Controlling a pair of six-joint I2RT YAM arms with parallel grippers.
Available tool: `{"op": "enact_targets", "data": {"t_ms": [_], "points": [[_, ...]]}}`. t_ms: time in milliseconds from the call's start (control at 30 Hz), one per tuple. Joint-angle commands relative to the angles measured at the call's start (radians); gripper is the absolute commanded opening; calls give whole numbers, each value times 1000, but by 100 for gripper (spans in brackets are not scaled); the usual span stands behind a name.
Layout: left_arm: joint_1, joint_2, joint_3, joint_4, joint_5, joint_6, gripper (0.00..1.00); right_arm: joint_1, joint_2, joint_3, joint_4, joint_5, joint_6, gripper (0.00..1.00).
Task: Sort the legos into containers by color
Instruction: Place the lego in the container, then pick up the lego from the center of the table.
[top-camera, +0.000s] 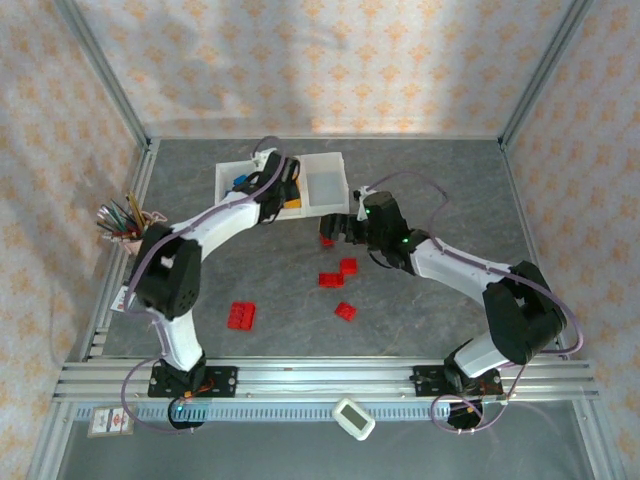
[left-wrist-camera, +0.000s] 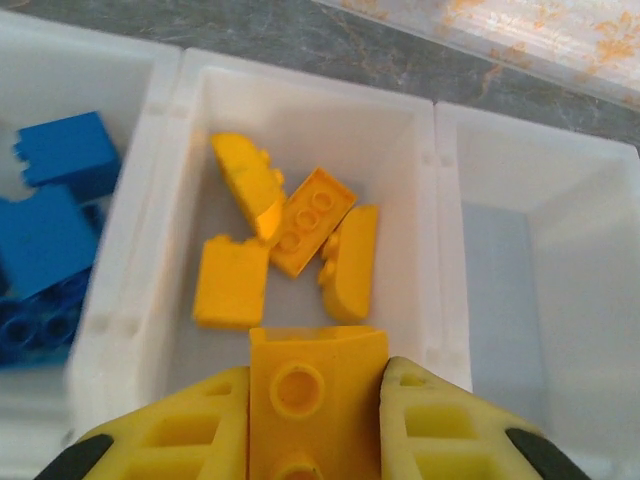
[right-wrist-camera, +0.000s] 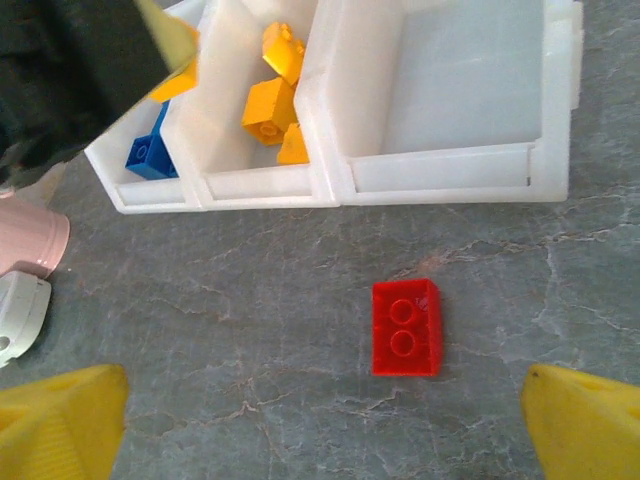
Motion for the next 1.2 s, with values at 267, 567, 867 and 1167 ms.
{"op": "enact_targets", "data": {"t_ms": [267, 567, 867, 1167], "points": [[39, 161, 236, -132, -46, 24, 57, -12, -23, 48, -71, 37, -38, 100], [-2, -85, -25, -94, 34, 1, 68, -13, -5, 63, -160, 43, -87, 100], [-107, -437, -431, -12, 61, -86, 81, 6, 66, 91, -251, 100, -109, 100], [-156, -688, -733, 140, 194, -131, 95, 69, 218, 222, -344, 222, -124, 98]]}}
